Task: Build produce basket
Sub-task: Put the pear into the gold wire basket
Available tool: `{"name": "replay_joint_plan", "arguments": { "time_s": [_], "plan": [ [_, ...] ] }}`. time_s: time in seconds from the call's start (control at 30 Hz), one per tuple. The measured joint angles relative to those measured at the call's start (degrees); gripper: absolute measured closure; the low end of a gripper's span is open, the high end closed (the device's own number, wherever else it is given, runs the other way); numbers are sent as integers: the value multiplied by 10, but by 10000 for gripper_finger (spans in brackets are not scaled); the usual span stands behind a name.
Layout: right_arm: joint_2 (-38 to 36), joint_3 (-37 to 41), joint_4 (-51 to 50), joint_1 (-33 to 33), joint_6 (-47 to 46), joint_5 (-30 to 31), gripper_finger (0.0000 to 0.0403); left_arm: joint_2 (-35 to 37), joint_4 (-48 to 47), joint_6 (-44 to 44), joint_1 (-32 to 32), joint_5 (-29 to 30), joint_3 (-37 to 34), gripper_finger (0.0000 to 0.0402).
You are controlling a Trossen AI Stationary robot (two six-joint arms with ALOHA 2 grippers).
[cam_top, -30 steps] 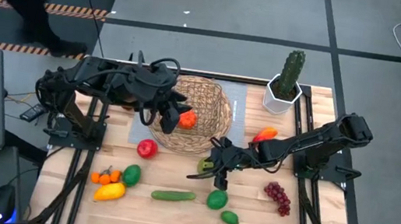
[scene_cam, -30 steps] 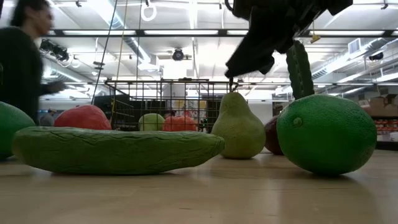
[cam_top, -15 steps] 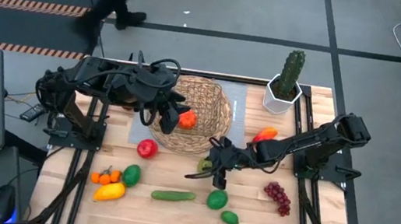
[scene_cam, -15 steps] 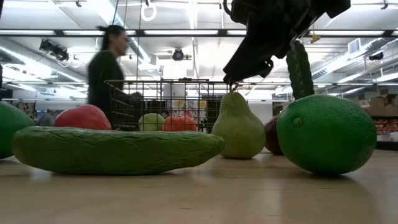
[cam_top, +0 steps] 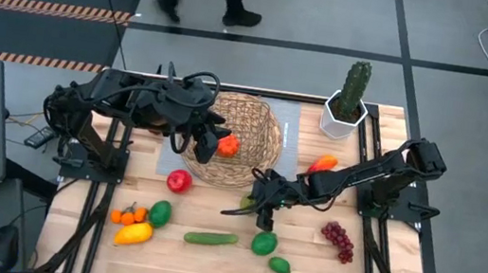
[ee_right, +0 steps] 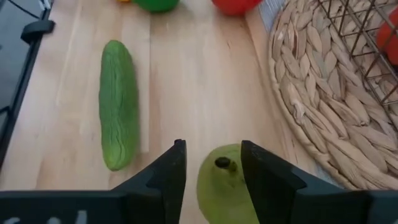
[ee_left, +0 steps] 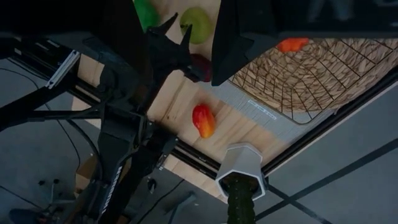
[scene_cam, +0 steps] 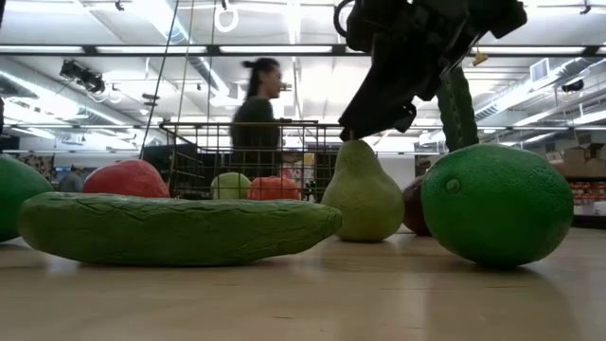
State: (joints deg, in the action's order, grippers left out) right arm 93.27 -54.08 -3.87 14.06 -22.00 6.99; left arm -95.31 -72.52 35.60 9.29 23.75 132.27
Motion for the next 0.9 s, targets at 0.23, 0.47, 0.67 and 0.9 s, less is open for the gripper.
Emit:
{"name": "replay_joint_plan", "arguments": {
  "time_s": [0.23,0.47,0.67,0.9],
  "plan": [
    [12,-2,5,0,-1,-17,308,0,0,1,6,1,0,230],
    [12,-1,13,-2,1,-28,382,0,-1,2,21,16,0,230],
    [12,0,15,-8,-5,-41,377,0,-1,13,32,23,0,230],
    [14,-20,17,-7,-5,-45,382,0,-2,13,38,32,0,230]
  ]
}}
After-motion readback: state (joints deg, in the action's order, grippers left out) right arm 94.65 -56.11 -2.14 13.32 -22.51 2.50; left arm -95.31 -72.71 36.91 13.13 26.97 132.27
